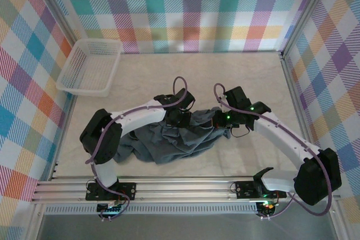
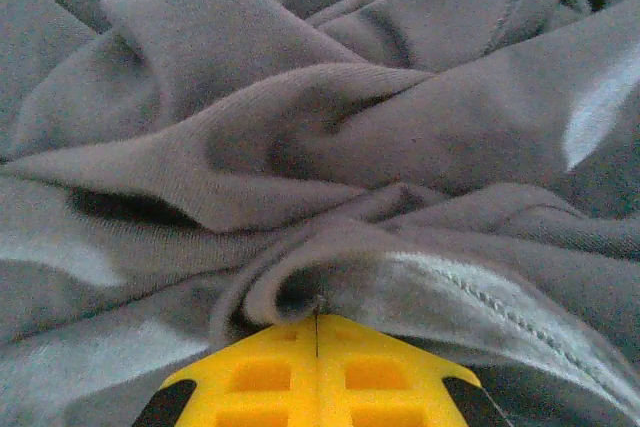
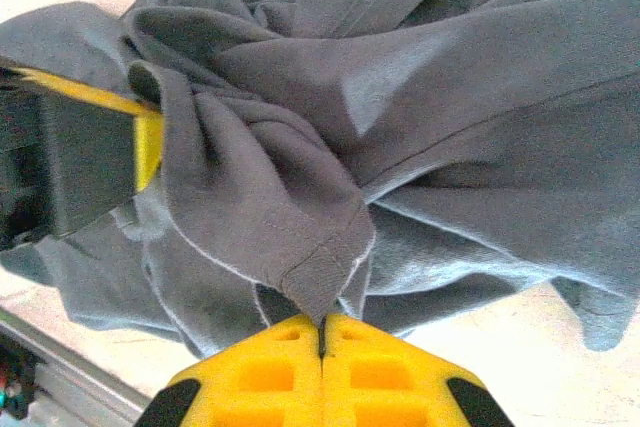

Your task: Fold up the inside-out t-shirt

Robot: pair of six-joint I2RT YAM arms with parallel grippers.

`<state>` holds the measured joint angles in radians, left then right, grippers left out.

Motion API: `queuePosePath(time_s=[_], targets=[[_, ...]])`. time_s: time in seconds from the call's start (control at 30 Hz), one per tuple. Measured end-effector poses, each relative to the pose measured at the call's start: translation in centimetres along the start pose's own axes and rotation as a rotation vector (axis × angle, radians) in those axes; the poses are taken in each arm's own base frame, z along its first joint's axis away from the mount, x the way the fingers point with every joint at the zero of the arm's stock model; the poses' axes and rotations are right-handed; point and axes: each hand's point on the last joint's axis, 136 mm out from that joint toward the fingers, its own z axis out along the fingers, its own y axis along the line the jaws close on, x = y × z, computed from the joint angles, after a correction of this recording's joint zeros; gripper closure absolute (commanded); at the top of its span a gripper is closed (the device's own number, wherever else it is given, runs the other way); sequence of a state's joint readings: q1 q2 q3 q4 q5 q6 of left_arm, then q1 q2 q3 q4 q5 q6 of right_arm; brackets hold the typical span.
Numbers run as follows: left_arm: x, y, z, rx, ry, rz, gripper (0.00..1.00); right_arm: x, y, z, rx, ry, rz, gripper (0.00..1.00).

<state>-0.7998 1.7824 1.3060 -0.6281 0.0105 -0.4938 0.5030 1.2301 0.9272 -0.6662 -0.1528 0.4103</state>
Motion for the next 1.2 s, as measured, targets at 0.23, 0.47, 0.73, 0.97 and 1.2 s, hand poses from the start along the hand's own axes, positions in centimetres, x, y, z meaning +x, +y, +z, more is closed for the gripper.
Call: queuePosePath(time_s=[0.23, 0.47, 0.73, 0.97, 1.2], targets=[[-4.8, -2.1, -12.5, 0.36, -0.216, -0.099, 1.0, -1.0, -2.2, -1.2, 0.036, -0.08, 0.087, 1.0], [-5.1, -2.1, -17.4, 0.521, -0.269, -0.122, 1.0, -1.7, -2.3, -1.6, 0.013, -0.115, 0.121, 1.0], [-3.4, 0.6, -16.7, 0.527, -0.232, -0.173, 1.0, -2.4, -2.8, -3.7, -0.071, -0.207, 0.214, 1.0], [0.8, -8.6, -14.8, 0.654, -0.115, 0.083, 0.88, -0.1, -5.6, -2.3, 0.016, -0.2, 0.362, 0.74], [4.1, -12.0, -9.9, 0.549, -0.07, 0.239, 0.53, 1.5, -8.7, -5.3, 0.137, -0.368, 0.466, 0.6]])
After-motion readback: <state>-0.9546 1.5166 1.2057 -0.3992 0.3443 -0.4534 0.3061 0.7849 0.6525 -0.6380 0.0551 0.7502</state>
